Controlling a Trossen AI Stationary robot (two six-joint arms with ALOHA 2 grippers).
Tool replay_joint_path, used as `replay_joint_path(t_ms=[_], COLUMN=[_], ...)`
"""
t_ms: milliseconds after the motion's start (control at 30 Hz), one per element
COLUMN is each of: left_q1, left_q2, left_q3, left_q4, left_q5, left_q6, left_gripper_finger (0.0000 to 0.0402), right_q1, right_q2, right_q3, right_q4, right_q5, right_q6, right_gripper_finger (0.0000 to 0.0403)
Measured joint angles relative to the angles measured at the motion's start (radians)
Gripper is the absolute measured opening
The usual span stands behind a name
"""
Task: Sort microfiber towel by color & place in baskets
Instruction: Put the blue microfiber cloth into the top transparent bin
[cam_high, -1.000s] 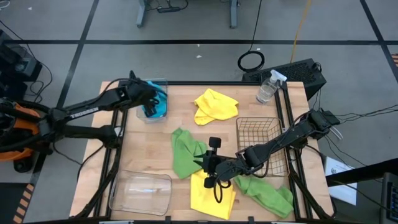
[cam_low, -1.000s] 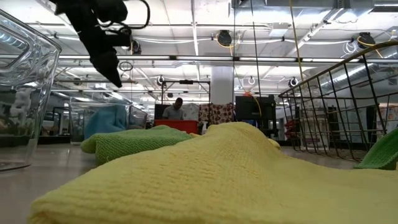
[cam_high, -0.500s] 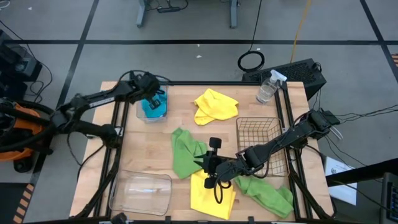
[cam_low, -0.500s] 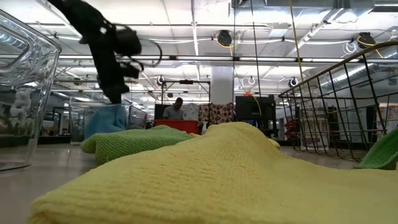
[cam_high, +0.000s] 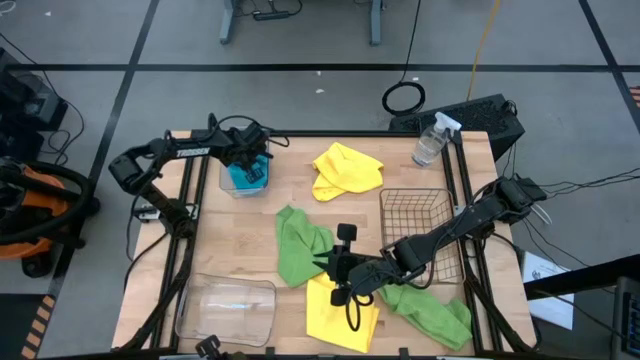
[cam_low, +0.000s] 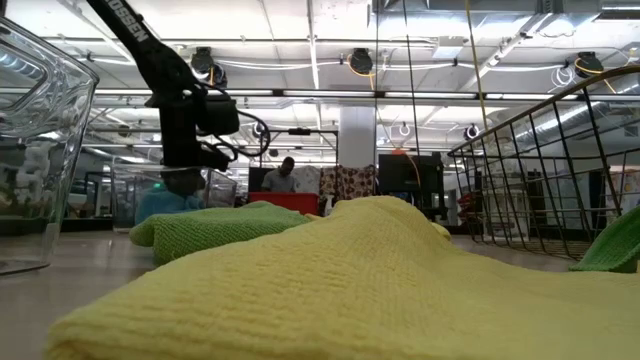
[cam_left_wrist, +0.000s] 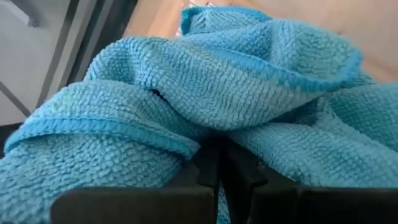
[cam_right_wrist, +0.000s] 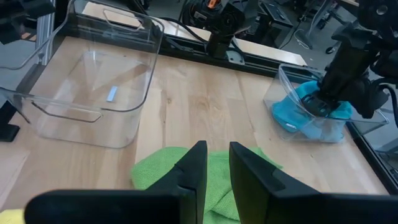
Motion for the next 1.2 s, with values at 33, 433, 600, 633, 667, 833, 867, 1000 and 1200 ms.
replay_joint_path(t_ms=[33,433,600,633,667,833,867,1000,1200], left_q1=[-0.002,-0.084,-0.070,-0.057,-0.042,0.032,0.044,0.068,0.068], left_q2=[-0.009,-0.332,-0.393,-0.387,-0.376,-0.255,-0.224,-0.093,0.043], left_q3=[0.000,0.000,-0.001,0.000,0.000,-0.001,-0.001,-0.001,0.002], left_q4=[-0.010,-0.153,-0.113,-0.103,-0.093,-0.068,-0.056,-0.014,0.064], left_q5=[0.002,-0.023,-0.043,-0.043,-0.043,-0.020,-0.003,0.046,0.047], left_q6=[0.002,-0.070,-0.079,-0.078,-0.078,-0.100,-0.102,-0.102,-0.082], left_gripper_finger=[0.0020,0.0020,0.0009,0.0006,0.0005,0.0003,0.0003,0.0003,0.0003], right_q1=[0.000,-0.003,-0.003,-0.003,-0.003,-0.002,-0.002,0.000,0.000], right_q2=[0.000,0.000,0.000,0.000,0.000,0.000,0.000,0.000,0.000], right_q3=[0.000,0.000,0.000,0.000,0.000,0.000,0.000,0.000,0.000], right_q4=[0.000,-0.001,-0.001,-0.001,-0.001,-0.002,-0.003,-0.003,-0.003], right_q5=[0.000,0.000,0.000,0.000,0.000,0.000,0.000,0.000,0.000], right_q6=[0.000,-0.001,-0.001,0.000,0.000,0.005,0.005,0.006,0.006], right_gripper_finger=[0.0059,0.0059,0.0059,0.0059,0.0059,0.0059,0.0059,0.0059,0.0059])
